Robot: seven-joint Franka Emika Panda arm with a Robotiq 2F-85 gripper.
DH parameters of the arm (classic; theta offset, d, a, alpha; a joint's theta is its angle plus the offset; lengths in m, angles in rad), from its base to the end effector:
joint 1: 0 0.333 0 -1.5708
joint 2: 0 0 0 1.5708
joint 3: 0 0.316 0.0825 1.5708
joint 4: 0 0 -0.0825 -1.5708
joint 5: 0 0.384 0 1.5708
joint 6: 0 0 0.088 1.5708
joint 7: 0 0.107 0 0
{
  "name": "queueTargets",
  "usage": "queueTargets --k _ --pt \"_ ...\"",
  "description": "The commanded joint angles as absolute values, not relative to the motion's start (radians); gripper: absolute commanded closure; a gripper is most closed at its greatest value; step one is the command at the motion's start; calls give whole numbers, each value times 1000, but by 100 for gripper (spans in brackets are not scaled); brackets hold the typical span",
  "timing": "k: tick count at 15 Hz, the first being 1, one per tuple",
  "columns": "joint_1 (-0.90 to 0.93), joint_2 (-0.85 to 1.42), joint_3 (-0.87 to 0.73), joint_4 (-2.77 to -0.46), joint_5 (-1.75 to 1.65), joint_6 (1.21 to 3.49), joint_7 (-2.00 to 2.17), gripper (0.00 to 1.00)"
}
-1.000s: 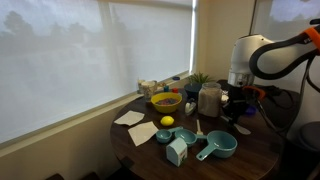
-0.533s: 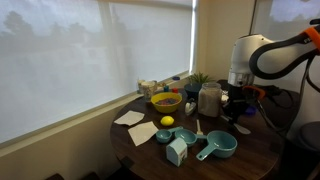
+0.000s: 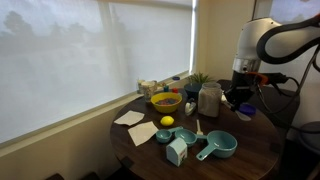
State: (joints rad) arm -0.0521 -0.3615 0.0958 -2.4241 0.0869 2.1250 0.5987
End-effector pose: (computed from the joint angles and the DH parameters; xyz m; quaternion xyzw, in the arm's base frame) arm 0.4370 0.0242 0.4471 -0.9541 0.2970 -0.0227 0.0293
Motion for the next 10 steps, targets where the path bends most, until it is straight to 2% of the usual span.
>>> queueTargets --k 1,2,3,7,8,10 --pt "-98 -420 91 -2398 64 2091 703 97" --pt "-111 -423 87 -2393 59 2117 714 97" --pt "-89 -406 86 -2407 80 2115 662 87" --pt "-108 -419 80 -2395 74 2115 679 87" --pt "-108 -419 80 -2395 74 2115 681 97" --pt "-107 -417 80 -2377 89 2115 695 97"
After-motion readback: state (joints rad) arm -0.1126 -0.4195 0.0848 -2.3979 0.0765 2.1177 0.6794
